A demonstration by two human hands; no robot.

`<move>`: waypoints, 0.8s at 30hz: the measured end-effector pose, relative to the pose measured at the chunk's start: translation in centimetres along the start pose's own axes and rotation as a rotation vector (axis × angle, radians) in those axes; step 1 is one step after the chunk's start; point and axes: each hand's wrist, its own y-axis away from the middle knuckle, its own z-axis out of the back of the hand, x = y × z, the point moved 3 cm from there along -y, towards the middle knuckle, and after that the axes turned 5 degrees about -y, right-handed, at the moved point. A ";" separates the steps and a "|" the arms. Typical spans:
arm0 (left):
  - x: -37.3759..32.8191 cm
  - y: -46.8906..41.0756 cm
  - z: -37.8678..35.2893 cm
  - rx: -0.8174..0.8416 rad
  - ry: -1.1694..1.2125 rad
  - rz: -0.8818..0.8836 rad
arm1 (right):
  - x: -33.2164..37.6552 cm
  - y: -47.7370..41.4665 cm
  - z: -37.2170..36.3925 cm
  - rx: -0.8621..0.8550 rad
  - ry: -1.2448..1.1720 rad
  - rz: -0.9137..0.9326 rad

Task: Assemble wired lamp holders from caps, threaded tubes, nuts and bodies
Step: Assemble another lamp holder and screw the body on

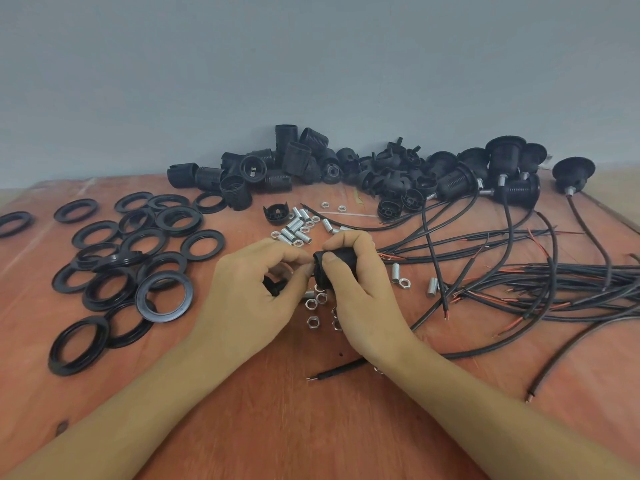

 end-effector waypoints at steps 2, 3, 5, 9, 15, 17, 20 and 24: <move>0.0 0.0 0.1 -0.021 0.040 0.040 | 0.0 -0.1 -0.1 -0.005 0.038 -0.001; 0.0 0.0 0.1 -0.027 0.062 0.066 | 0.0 -0.1 -0.1 -0.008 0.043 -0.004; 0.2 0.1 -0.1 -0.026 0.110 0.134 | 0.1 -0.1 0.0 -0.013 0.027 -0.009; 0.1 0.0 -0.1 -0.041 0.149 0.156 | 0.2 -0.1 0.0 -0.012 0.012 -0.020; 0.3 0.1 -0.2 -0.032 0.178 0.171 | 0.1 0.0 -0.2 0.011 0.027 -0.023; 0.4 0.1 -0.2 -0.031 0.227 0.209 | 0.1 0.0 -0.1 0.009 -0.002 -0.017; 0.6 0.0 -0.2 0.006 0.210 0.235 | 0.2 -0.1 0.0 0.003 -0.055 -0.007; 0.8 0.1 -0.3 0.021 0.152 0.228 | 0.1 -0.1 0.1 0.001 -0.074 0.004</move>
